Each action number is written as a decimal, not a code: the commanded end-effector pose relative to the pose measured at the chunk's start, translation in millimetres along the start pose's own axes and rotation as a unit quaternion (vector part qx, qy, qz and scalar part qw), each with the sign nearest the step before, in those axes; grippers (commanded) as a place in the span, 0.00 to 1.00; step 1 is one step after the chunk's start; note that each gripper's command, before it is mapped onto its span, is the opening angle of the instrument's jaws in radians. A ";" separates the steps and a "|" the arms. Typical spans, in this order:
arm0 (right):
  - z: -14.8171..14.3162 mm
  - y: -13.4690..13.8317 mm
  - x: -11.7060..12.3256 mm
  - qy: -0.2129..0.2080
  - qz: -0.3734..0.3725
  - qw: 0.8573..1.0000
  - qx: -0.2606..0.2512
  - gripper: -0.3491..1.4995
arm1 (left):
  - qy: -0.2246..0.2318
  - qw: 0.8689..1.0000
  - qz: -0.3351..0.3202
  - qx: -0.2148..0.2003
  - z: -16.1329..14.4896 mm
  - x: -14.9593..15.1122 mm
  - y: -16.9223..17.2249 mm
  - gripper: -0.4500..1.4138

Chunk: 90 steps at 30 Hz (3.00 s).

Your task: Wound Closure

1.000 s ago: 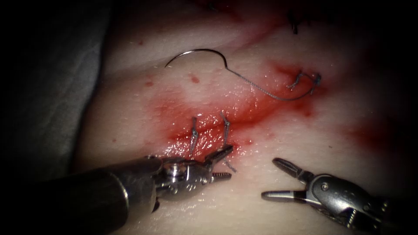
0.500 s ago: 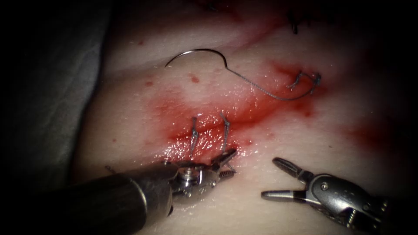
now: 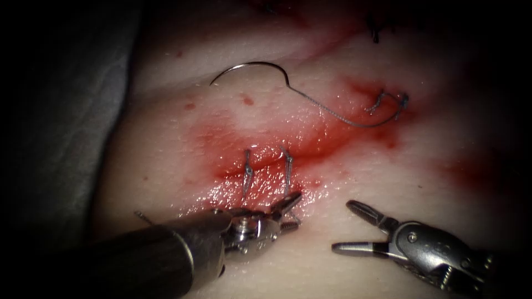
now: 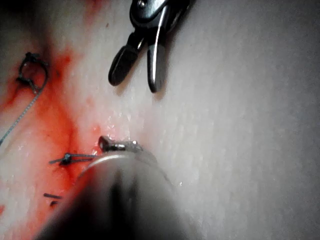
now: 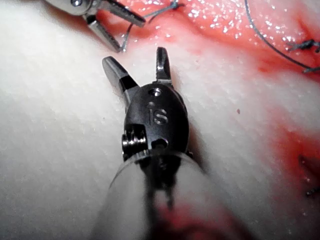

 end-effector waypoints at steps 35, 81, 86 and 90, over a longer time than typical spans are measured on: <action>10.1 3.7 1.7 0.120 -0.203 0.962 0.134 0.91 | 0.106 0.991 -0.075 0.018 -1.7 -1.6 -4.3 0.00; 18.0 1.3 0.2 0.142 -0.264 0.949 0.100 0.94 | 0.194 0.975 -0.109 0.008 -2.1 -0.5 -4.4 0.00; 18.2 1.1 0.2 0.143 -0.264 0.948 0.102 0.93 | 0.194 0.975 -0.112 0.008 -2.0 -0.4 -4.3 0.00; 18.4 1.0 0.2 0.143 -0.264 0.948 0.104 0.91 | 0.194 0.975 -0.112 0.008 -2.1 -0.2 -4.1 0.00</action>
